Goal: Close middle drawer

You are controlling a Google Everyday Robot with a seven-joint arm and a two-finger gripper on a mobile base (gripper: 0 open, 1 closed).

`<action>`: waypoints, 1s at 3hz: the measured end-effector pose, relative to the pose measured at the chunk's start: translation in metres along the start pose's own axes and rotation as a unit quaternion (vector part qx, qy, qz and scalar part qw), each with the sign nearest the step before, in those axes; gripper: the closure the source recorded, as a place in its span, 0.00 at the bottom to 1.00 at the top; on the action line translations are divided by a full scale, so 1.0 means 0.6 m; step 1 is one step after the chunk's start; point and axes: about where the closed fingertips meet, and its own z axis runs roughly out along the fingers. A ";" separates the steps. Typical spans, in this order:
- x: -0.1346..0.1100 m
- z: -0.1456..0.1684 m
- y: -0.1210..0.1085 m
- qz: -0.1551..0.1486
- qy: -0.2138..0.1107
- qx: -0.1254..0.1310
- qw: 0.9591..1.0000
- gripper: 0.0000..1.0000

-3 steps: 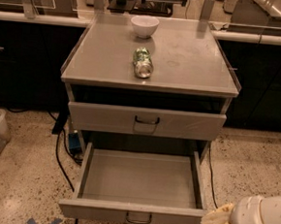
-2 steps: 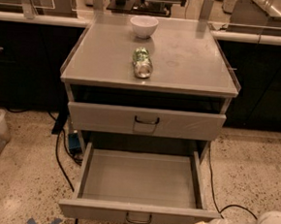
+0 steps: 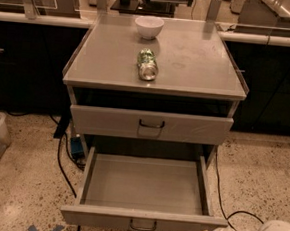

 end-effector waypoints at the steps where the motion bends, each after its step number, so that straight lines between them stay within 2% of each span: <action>1: 0.013 0.058 -0.003 0.018 -0.010 -0.005 1.000 1.00; 2: 0.020 0.107 -0.020 0.029 -0.024 0.005 0.999 1.00; 3: 0.022 0.151 -0.028 0.048 -0.042 0.004 0.998 1.00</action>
Offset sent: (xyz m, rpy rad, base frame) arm 0.0351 0.0277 -0.0936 0.0687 -0.0244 -0.1048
